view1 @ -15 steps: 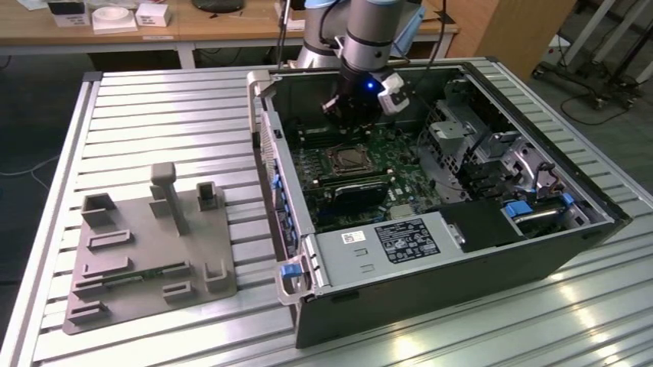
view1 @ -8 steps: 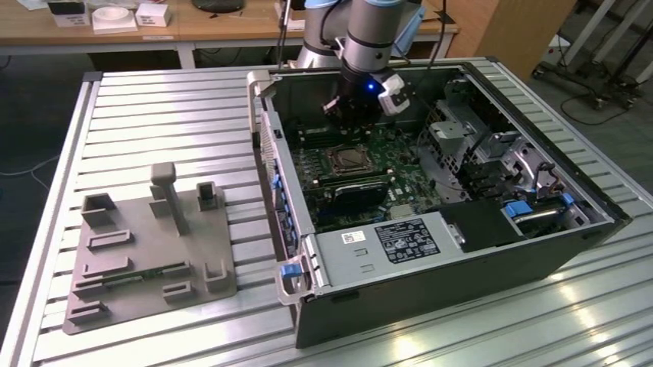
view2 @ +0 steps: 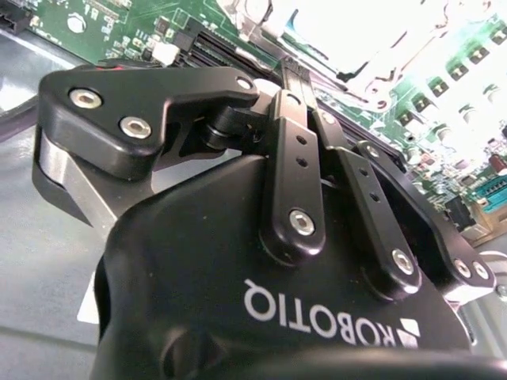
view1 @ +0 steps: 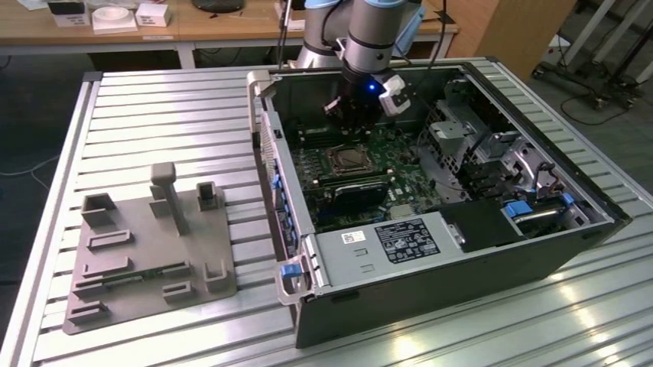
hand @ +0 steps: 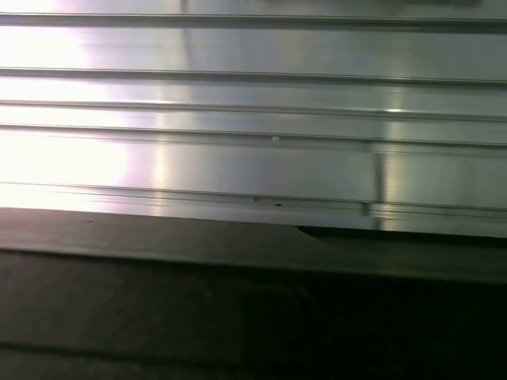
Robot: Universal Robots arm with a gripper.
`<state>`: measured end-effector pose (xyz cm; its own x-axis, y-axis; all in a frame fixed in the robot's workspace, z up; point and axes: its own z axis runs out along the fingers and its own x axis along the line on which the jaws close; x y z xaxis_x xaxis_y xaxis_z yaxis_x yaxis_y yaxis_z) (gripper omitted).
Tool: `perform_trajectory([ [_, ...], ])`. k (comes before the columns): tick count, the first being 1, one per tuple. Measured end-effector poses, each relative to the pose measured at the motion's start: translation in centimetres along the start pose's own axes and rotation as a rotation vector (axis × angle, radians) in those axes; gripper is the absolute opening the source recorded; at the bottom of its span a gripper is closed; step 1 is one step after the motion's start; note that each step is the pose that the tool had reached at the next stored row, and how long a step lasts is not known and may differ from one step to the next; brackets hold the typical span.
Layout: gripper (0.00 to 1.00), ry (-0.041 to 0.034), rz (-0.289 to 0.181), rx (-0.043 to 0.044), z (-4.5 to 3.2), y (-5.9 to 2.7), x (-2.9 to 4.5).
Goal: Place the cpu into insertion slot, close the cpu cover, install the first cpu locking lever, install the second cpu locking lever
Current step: 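Install the first cpu locking lever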
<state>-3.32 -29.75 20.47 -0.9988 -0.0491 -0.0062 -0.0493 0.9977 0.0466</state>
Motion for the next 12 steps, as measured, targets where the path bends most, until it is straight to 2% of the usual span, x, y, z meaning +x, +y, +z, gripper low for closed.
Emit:
perform_trajectory([
  [12, 0.1, 0.0, 0.0, 0.0, 0.5, 0.42, -0.46],
])
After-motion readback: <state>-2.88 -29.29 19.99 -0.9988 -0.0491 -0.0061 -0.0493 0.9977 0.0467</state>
